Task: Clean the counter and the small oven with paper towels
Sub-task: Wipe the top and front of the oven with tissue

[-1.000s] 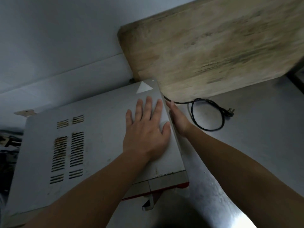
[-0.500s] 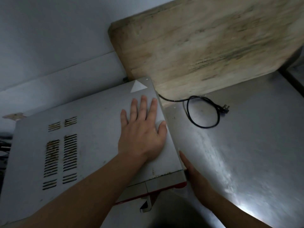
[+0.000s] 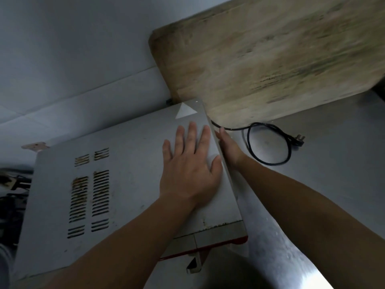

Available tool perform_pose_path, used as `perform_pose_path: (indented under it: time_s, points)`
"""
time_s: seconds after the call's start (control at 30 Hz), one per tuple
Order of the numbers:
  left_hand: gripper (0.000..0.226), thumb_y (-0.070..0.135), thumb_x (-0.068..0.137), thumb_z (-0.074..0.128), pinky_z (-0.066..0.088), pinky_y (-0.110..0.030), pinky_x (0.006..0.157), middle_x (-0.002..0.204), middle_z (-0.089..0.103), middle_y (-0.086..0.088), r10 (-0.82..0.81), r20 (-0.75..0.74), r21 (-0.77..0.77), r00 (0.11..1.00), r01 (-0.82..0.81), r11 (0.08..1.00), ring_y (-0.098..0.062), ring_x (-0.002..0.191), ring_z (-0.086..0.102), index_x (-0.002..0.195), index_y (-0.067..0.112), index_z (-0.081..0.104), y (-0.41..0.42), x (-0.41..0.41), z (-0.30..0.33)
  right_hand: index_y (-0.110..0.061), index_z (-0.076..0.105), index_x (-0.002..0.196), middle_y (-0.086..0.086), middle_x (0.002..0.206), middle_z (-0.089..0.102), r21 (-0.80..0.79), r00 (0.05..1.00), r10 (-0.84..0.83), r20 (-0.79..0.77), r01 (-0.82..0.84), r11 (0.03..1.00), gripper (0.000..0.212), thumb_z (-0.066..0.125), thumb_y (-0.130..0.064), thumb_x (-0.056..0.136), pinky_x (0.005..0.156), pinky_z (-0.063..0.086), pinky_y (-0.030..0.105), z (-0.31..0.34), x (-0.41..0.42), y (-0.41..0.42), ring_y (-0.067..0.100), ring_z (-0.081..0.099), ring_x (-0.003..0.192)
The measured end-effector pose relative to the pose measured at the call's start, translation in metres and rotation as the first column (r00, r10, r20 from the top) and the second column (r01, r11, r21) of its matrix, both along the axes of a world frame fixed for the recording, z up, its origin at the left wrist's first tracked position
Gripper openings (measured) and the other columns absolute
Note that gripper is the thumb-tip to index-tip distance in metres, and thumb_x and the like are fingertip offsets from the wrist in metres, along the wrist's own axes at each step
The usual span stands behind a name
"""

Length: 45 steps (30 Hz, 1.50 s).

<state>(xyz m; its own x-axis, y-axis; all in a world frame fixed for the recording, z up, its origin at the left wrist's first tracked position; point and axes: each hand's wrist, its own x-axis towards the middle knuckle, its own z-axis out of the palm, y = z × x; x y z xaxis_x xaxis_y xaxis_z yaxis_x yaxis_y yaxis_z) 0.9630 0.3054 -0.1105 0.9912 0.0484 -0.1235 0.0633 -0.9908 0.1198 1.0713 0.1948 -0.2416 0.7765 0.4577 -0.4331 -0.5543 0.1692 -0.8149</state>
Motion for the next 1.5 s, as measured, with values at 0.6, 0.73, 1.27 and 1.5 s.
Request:
perform_pose_path:
  time_s: [0.6,0.73,1.27,1.5]
  points:
    - [0.072,0.059,0.094,0.006,-0.007,-0.053,0.122,0.167,-0.018,0.002,-0.011,-0.029,0.013,1.000,0.012,1.000,-0.019,0.151,-0.023,0.158,0.031,-0.012,-0.001,0.001,0.000,-0.053,0.066,0.109,-0.031,0.119,0.061,-0.175,0.969,-0.191,-0.156,0.163,0.971,0.022,0.063,-0.050,0.087,0.096,0.044,0.025,-0.041,-0.194,-0.080,-0.001,0.054,0.113]
    - [0.072,0.059,0.094,0.006,-0.008,-0.052,0.123,0.166,-0.019,0.003,-0.010,-0.037,0.011,0.999,0.010,1.000,-0.019,0.151,-0.023,0.158,0.031,-0.013,-0.001,0.001,0.002,-0.068,0.062,0.104,-0.035,0.122,0.054,-0.206,0.984,-0.129,-0.125,0.102,0.973,0.029,0.053,-0.041,0.098,0.102,0.036,0.024,-0.033,-0.196,-0.078,-0.020,0.049,0.111]
    - [0.071,0.059,0.096,0.014,-0.007,-0.052,0.122,0.168,-0.014,0.002,0.004,-0.009,0.006,1.000,-0.004,1.000,-0.019,0.152,-0.019,0.159,0.033,-0.008,-0.001,0.002,0.001,-0.006,0.051,0.140,0.002,0.115,0.066,-0.015,0.997,0.005,0.076,-0.004,1.000,0.042,0.035,-0.027,0.107,0.082,0.054,0.016,-0.007,-0.010,-0.005,0.003,0.067,0.096]
    - [0.073,0.060,0.094,0.011,-0.007,-0.053,0.122,0.167,-0.016,0.002,-0.005,-0.009,0.002,1.000,0.005,1.000,-0.019,0.152,-0.020,0.159,0.032,-0.009,-0.001,0.001,-0.001,-0.020,0.066,0.126,0.001,0.112,0.073,-0.182,0.996,-0.075,-0.050,0.065,0.981,0.032,0.053,-0.033,0.100,0.081,0.054,0.016,-0.013,-0.048,-0.020,0.012,0.067,0.106]
